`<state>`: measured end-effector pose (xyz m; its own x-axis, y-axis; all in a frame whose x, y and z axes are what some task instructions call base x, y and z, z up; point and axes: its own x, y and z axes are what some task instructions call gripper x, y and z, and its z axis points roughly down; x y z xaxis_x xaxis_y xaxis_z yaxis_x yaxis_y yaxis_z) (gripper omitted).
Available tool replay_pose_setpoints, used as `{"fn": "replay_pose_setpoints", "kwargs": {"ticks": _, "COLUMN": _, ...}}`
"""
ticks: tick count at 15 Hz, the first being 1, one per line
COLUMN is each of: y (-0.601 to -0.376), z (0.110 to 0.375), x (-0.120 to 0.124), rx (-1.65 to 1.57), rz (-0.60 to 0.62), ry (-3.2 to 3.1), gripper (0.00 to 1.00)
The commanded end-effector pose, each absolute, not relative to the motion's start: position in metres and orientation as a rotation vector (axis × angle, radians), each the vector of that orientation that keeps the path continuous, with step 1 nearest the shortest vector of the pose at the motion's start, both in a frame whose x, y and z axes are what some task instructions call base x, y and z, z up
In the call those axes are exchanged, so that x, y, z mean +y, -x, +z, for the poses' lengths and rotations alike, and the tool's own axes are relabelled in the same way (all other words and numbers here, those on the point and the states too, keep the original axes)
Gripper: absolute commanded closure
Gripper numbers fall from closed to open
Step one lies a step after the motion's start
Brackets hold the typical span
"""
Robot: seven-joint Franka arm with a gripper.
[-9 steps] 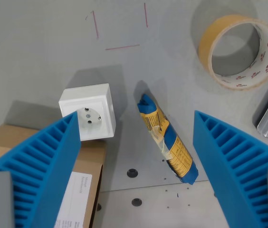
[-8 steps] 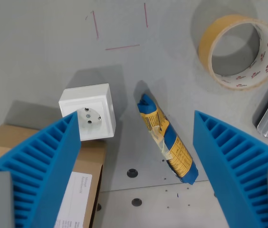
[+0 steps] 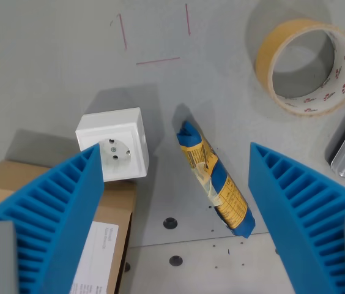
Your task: Pick up the blue bag
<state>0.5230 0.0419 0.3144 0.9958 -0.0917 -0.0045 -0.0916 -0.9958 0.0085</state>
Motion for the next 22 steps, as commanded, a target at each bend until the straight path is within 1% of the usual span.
{"fn": "replay_pose_setpoints", "kwargs": {"ticks": 1, "y": -0.52, "z": 0.312, "x": 0.041, "rx": -0.095, "rz": 0.001, "ry": -3.131, "gripper": 0.0}}
{"fn": "replay_pose_setpoints", "kwargs": {"ticks": 5, "y": -0.515, "z": 0.305, "x": 0.039, "rx": -0.029, "rz": 0.032, "ry": -3.134, "gripper": 0.0}}
{"fn": "replay_pose_setpoints", "kwargs": {"ticks": 12, "y": -0.501, "z": 0.288, "x": 0.031, "rx": 0.101, "rz": 0.12, "ry": -3.131, "gripper": 0.0}}
{"fn": "replay_pose_setpoints", "kwargs": {"ticks": 22, "y": -0.469, "z": 0.258, "x": 0.023, "rx": 0.33, "rz": 0.191, "ry": -3.092, "gripper": 0.0}}
